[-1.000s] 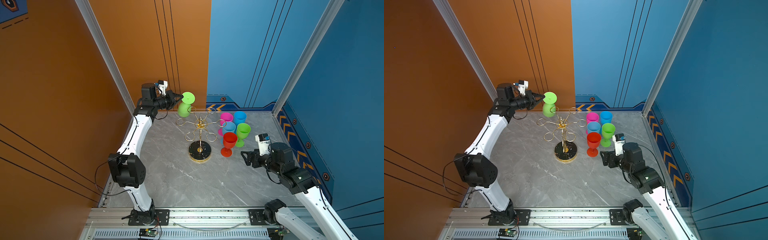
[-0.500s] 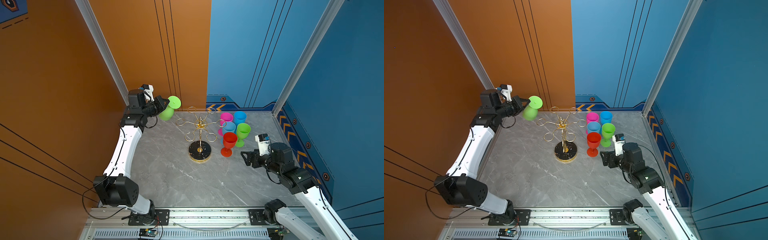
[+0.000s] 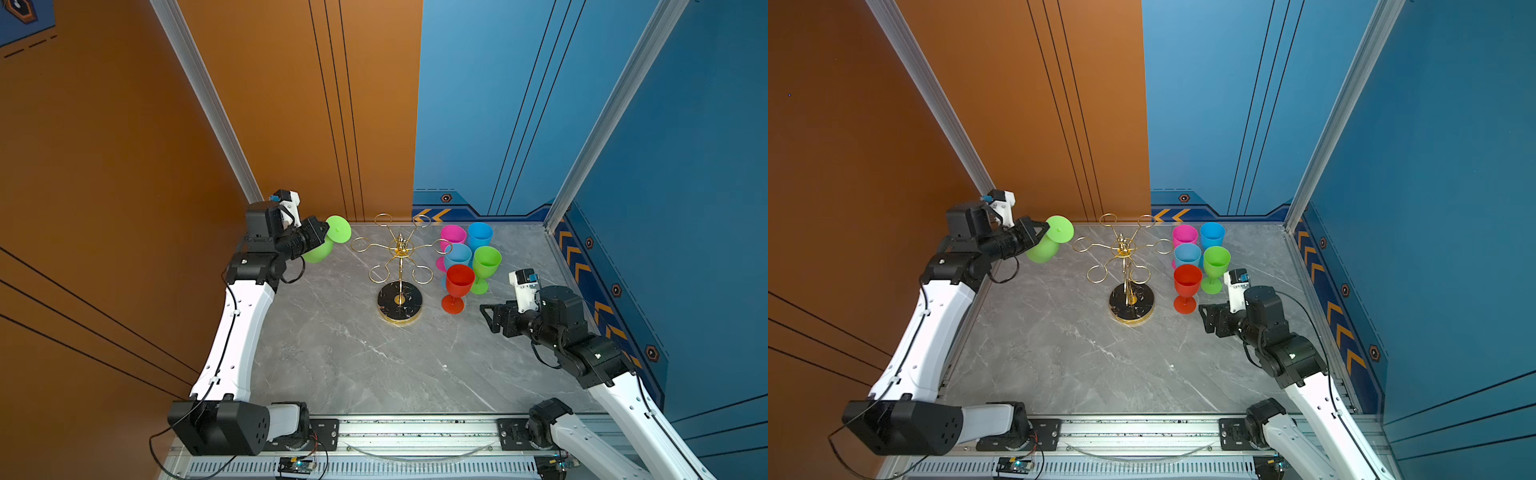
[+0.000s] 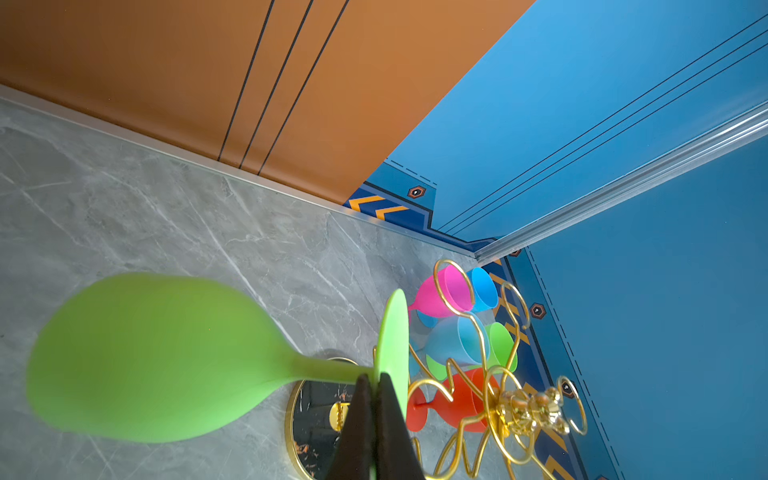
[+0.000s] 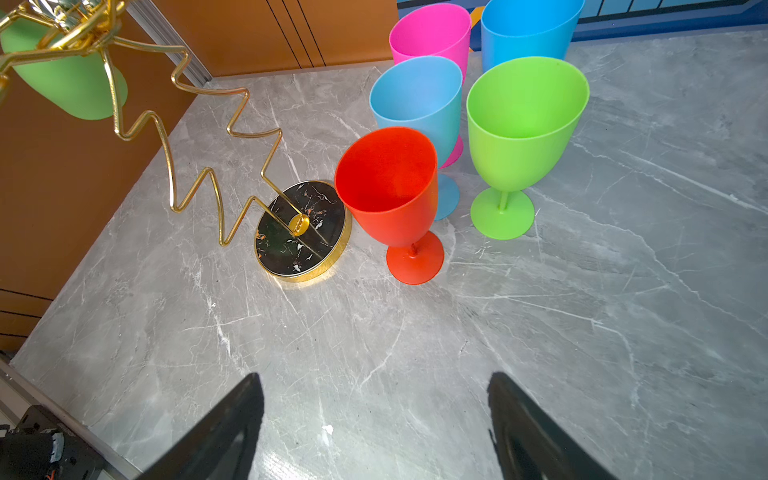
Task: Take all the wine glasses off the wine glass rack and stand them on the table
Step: 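Pull the green glass away from the rack with the left gripper, then carry the green glass toward the robot past the rack base with the left gripper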
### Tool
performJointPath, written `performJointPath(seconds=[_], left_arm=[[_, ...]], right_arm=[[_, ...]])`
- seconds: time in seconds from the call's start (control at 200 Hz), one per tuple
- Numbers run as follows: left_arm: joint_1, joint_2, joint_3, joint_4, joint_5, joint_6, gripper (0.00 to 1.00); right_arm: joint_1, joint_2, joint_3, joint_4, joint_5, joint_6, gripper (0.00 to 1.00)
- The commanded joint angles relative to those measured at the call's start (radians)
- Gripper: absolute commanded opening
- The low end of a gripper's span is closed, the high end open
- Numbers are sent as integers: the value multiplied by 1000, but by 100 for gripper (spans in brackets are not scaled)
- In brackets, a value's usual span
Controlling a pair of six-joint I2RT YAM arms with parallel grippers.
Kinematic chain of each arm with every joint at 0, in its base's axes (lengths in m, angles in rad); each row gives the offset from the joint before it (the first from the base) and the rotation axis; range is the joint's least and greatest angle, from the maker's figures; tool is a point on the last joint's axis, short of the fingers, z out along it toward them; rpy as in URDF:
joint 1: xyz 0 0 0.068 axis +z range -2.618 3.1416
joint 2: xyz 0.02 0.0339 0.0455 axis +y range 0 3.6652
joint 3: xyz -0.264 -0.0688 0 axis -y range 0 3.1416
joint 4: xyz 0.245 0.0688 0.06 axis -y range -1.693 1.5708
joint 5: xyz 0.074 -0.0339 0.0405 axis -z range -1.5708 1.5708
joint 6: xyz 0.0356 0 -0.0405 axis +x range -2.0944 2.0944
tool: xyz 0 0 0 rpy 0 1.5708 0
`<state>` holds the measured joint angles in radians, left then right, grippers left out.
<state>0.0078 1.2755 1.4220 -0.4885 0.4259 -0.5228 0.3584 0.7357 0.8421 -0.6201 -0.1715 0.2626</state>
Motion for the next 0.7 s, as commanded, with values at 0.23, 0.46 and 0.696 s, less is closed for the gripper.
performJointPath(seconds=[0.23, 0.46, 0.696], left_arm=[[11, -180, -126, -133, 14, 107, 0], [11, -294, -212, -181, 45, 135, 0], [6, -327, -225, -194, 198, 171, 0]], right_arm=[[-6, 24, 2, -10, -42, 15, 86], [-4, 36, 7, -12, -57, 16, 86], [1, 51, 19, -15, -68, 23, 86]])
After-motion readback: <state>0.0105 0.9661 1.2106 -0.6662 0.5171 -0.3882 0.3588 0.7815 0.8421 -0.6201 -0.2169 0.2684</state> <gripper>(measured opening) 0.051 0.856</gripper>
